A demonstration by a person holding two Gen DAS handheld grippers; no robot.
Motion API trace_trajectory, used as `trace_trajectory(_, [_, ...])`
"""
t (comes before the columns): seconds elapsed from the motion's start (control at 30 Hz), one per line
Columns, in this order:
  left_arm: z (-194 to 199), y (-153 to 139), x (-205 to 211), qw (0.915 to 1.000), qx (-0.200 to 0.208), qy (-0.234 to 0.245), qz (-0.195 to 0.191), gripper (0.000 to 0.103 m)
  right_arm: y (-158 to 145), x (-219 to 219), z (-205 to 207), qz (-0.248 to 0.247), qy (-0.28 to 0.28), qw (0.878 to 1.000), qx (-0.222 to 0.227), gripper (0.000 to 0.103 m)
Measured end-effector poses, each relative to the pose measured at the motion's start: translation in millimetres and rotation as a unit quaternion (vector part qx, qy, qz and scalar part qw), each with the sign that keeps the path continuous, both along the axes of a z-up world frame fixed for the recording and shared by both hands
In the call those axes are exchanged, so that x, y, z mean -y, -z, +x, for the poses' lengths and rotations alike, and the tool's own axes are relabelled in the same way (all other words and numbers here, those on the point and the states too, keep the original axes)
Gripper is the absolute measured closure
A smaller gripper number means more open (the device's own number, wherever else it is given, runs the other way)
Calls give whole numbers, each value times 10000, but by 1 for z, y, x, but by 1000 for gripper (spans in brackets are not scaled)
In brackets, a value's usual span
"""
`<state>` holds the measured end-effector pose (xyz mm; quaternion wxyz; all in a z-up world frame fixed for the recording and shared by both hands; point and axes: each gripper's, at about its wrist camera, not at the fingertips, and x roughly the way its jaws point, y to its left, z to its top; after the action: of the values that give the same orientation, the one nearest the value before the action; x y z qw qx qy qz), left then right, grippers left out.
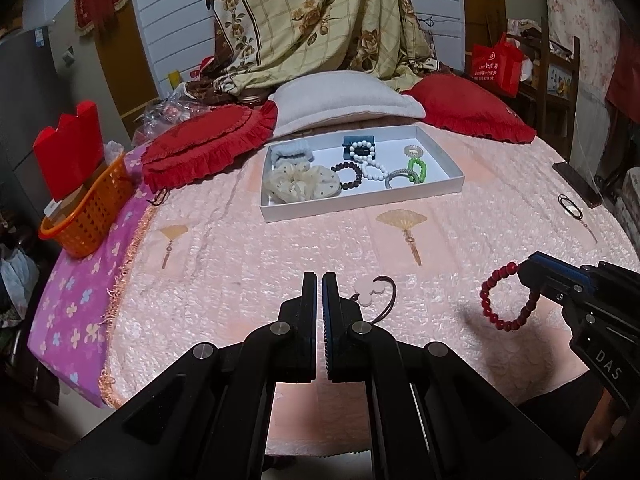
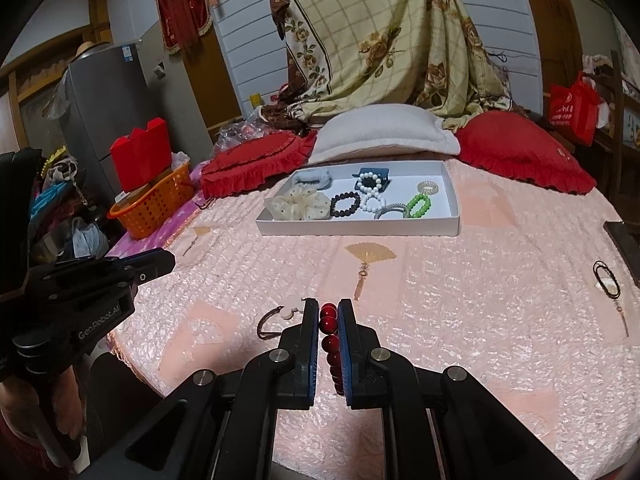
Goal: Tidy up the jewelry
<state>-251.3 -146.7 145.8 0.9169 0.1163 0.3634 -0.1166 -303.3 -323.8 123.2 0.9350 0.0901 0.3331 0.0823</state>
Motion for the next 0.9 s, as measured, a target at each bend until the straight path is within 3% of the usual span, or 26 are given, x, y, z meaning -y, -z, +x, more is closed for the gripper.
trace_trajectory(0.8, [51,0,18,9992,112,140,353,102,2,24,54,-23,13,10000,-28,94])
trace_trajectory(0.9, [61,1,15,9995,-145,249,130,102,6,29,60,28,40,10000,-86,94])
